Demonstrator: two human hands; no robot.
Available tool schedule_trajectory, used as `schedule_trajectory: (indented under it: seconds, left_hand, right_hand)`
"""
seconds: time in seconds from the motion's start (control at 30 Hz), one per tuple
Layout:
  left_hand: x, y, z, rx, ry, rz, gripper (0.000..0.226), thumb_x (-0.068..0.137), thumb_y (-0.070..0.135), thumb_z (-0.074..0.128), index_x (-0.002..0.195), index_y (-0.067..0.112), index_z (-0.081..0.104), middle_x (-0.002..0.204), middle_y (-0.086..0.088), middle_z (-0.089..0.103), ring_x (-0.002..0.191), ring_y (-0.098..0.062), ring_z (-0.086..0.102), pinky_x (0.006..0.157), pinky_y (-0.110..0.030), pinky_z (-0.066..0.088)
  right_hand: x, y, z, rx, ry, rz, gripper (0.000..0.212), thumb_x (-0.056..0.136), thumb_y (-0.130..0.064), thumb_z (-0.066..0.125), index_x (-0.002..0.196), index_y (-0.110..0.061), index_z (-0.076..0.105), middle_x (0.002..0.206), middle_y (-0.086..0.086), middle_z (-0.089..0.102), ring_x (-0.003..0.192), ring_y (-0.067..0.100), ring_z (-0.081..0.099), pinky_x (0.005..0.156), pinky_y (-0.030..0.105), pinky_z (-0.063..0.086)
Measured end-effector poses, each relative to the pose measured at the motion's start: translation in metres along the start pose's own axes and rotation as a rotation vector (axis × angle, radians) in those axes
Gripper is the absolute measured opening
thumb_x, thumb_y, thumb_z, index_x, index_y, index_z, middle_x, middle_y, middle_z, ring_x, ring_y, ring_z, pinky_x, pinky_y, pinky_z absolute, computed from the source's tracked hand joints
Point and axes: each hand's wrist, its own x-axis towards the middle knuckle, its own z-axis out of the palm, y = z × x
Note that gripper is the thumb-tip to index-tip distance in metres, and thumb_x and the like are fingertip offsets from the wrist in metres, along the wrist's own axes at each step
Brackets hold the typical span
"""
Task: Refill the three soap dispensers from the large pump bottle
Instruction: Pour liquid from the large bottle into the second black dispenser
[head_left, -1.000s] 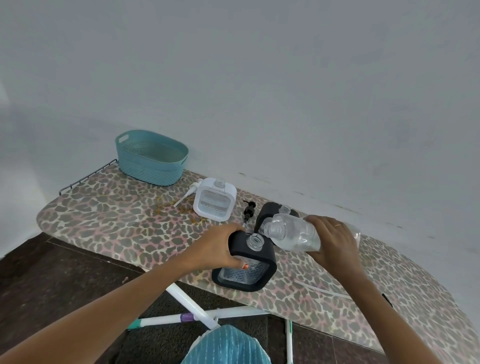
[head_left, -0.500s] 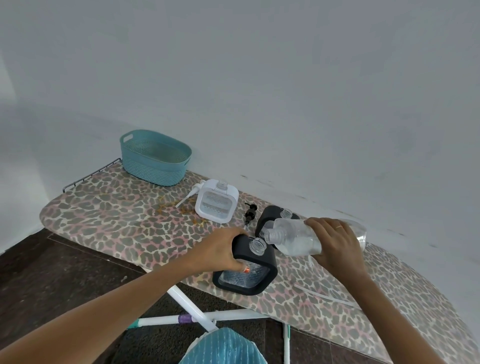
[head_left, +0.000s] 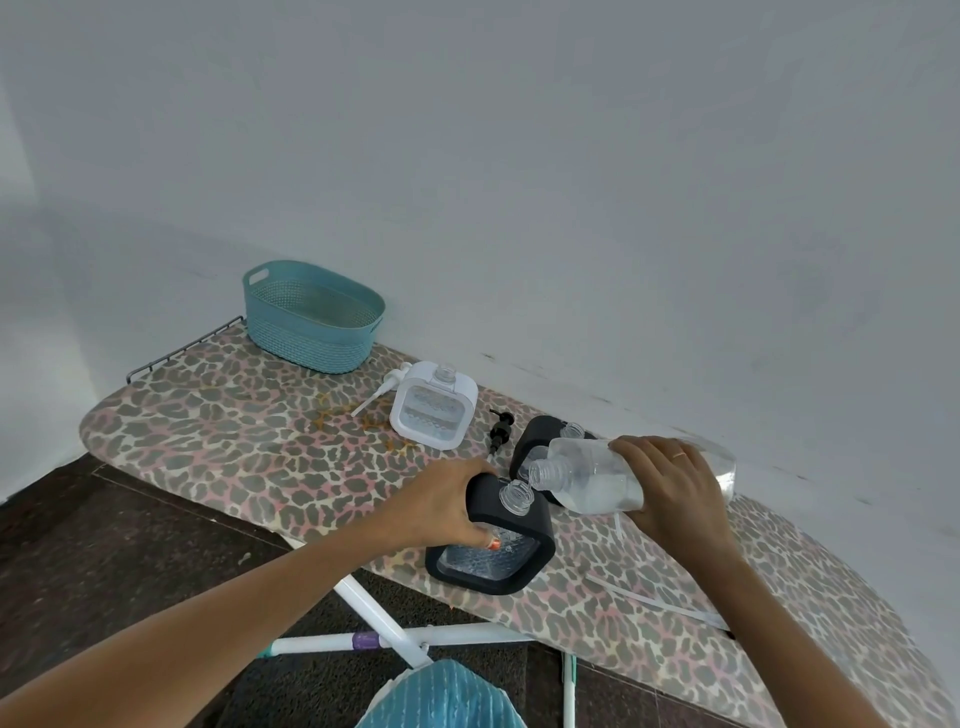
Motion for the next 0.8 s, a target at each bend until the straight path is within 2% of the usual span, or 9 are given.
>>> schedule_trajectory:
  seconds: [0.13,0.33,0.57,0.8]
  left_hand:
    - [-0.0001,-0.0006,0.0003,-0.019,0.007,-0.004,0.054,0.064,0.023,0.076,0.113,0.016,0.054,0.097,0.004,0.061,0.083,-0.006,0.056,0.065,-0.005,0.04]
    - [0.0013,-0.0014,0.0017,-0.03,0.008,-0.007,0.056,0.063,0.023,0.077,0.114,0.016,0.054,0.093,0.009,0.057,0.081,-0.004,0.055,0.062,-0.002,0.039]
    - [0.0024,-0.0029,0.0029,-0.048,-0.004,-0.009,0.055,0.063,0.022,0.077,0.113,0.016,0.054,0.091,0.007,0.06,0.08,-0.006,0.057,0.065,-0.008,0.041]
    - [0.0031,-0.003,0.0035,-0.029,-0.002,-0.007,0.056,0.063,0.025,0.078,0.112,0.017,0.054,0.094,0.007,0.06,0.082,-0.006,0.057,0.065,-0.008,0.04]
  right_hand:
    - [-0.001,0.0013,-0.0002,-0.006,-0.004,0.0,0.077,0.036,-0.014,0.093,0.101,-0.011,0.052,0.091,0.007,0.072,0.079,0.028,0.068,0.069,0.037,0.053]
    - [-0.0013,0.0017,-0.0009,-0.012,-0.005,0.005,0.07,0.037,-0.014,0.093,0.098,-0.008,0.059,0.091,0.009,0.072,0.078,0.029,0.069,0.069,0.038,0.053]
    - [-0.0014,0.0037,-0.0021,-0.011,-0.005,0.002,0.08,0.035,-0.012,0.093,0.102,-0.012,0.05,0.091,0.008,0.072,0.078,0.028,0.069,0.069,0.038,0.053]
    - [0.0006,0.0049,-0.0065,-0.021,0.011,0.003,0.063,0.036,-0.008,0.092,0.093,-0.005,0.064,0.089,0.009,0.072,0.075,0.03,0.069,0.067,0.038,0.053]
